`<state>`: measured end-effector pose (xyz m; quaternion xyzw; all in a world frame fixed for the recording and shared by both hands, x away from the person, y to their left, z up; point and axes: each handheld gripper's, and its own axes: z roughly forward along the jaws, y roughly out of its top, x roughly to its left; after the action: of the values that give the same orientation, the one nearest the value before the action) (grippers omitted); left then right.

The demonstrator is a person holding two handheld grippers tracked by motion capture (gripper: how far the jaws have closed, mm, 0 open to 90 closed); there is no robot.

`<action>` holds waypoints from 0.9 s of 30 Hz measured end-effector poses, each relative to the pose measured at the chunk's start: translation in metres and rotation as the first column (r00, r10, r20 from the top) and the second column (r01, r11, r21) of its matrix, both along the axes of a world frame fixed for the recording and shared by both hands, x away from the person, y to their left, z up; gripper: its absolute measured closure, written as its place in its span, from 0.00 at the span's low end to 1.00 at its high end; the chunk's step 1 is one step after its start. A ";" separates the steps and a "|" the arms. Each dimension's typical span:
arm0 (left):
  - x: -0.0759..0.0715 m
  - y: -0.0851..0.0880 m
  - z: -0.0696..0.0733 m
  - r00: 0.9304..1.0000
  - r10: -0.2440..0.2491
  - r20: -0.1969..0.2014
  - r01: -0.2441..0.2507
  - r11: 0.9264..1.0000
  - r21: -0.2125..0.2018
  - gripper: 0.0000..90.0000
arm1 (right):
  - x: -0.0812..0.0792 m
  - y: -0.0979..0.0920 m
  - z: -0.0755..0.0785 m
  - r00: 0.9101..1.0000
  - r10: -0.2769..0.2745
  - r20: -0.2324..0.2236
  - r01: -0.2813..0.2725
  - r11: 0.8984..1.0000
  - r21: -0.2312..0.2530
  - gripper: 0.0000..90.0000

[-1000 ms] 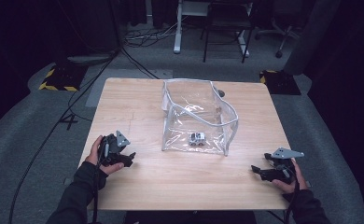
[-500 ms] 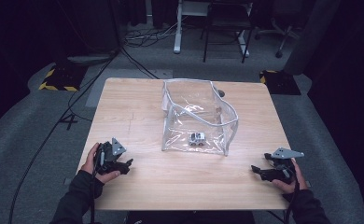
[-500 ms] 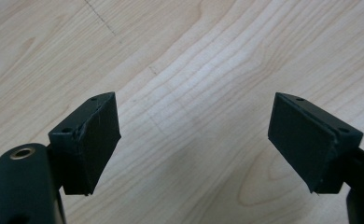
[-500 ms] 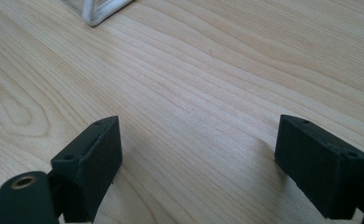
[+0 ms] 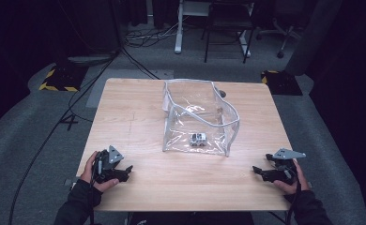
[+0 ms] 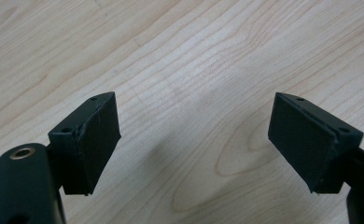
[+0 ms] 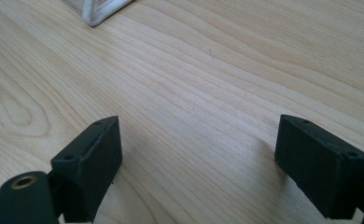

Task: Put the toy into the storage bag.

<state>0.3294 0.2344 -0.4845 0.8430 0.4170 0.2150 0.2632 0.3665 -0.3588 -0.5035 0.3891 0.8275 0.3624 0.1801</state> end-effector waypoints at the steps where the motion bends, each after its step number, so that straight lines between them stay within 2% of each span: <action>1: -0.001 0.000 -0.001 1.000 0.004 0.003 -0.004 1.000 0.000 0.19 | 0.000 0.000 0.000 1.000 0.000 0.000 0.000 1.000 0.000 0.17; 10: -0.008 0.005 -0.009 1.000 0.011 -0.013 -0.012 0.998 -0.055 0.19 | 0.000 0.000 0.000 1.000 0.001 0.001 -0.001 1.000 -0.001 0.17; 16: -0.014 0.011 -0.012 0.999 0.039 -0.014 -0.040 0.995 -0.089 0.19 | 0.000 0.000 0.000 1.000 0.000 -0.002 0.000 1.000 0.000 0.16; 20: -0.017 0.016 -0.016 0.998 0.063 -0.018 -0.065 0.988 -0.143 0.19 | 0.000 0.000 0.000 1.000 -0.001 0.000 0.001 1.000 0.003 0.16; 21: -0.017 0.018 -0.016 0.998 0.064 -0.025 -0.067 0.987 -0.147 0.18 | 0.000 0.000 0.000 1.000 -0.001 -0.002 0.001 1.000 0.004 0.16; 23: -0.018 0.022 -0.018 0.997 0.072 -0.042 -0.079 0.981 -0.178 0.18 | 0.001 0.000 0.000 1.000 0.001 0.000 -0.001 1.000 0.003 0.16; 27: -0.021 0.025 -0.018 0.995 0.089 -0.039 -0.095 0.980 -0.177 0.17 | 0.001 0.000 0.000 1.000 0.001 0.000 -0.001 1.000 0.003 0.16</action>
<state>0.3080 0.2598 -0.5029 0.7990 0.4771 0.1758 0.3210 0.3672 -0.3585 -0.5037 0.3887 0.8272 0.3639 0.1793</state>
